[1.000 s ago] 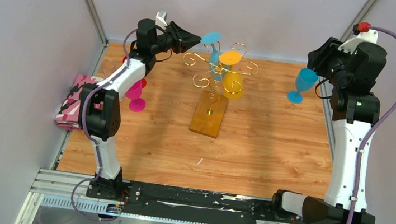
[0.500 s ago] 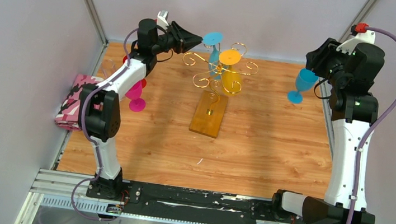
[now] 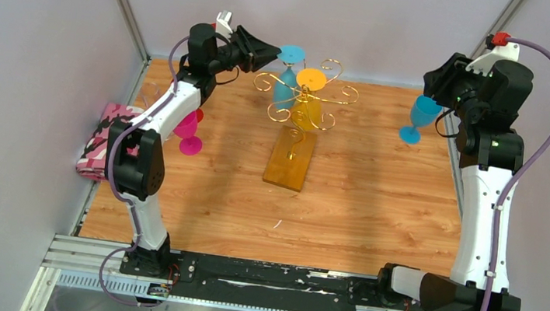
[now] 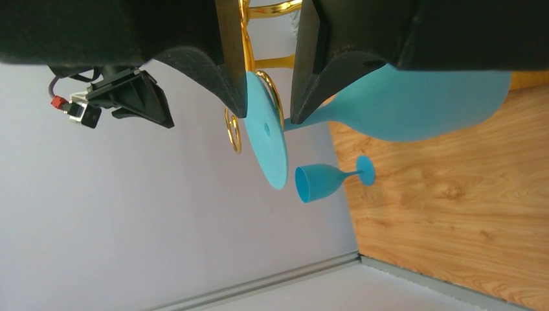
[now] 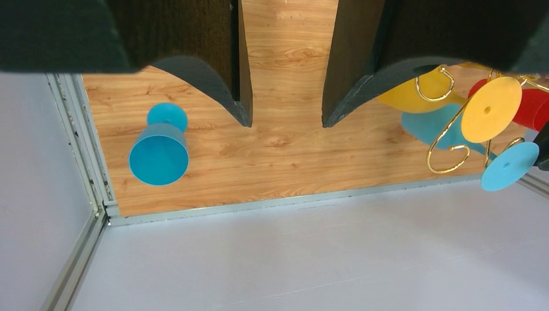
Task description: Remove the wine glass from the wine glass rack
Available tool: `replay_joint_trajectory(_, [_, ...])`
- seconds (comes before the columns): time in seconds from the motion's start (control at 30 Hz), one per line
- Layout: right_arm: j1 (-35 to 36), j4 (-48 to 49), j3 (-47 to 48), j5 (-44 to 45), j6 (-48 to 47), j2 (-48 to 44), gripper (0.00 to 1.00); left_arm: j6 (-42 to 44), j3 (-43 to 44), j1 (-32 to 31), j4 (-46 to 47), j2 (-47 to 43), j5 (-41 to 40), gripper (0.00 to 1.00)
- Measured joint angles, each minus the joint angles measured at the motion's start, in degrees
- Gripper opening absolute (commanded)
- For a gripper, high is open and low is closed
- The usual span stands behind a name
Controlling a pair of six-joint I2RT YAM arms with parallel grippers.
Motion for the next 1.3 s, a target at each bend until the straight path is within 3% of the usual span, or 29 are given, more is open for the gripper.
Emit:
replay_joint_trajectory(0.23, [0.0,0.42,-0.22,-0.17,0.0,-0.04,0.48,-0.02,0.57,-0.09,-0.39,0.0,0.0,0.38])
replay_joint_trajectory(0.83, [0.0,1.29,-0.85,-0.61,0.0,-0.09,0.48,-0.68,2.91,-1.9,-0.68,0.0,0.87,0.26])
replay_joint_trajectory(1.3, [0.0,2.78,-2.62,-1.18,0.04,-1.66,0.48,-0.66,2.34,-1.88,-0.7,0.35,1.36,0.27])
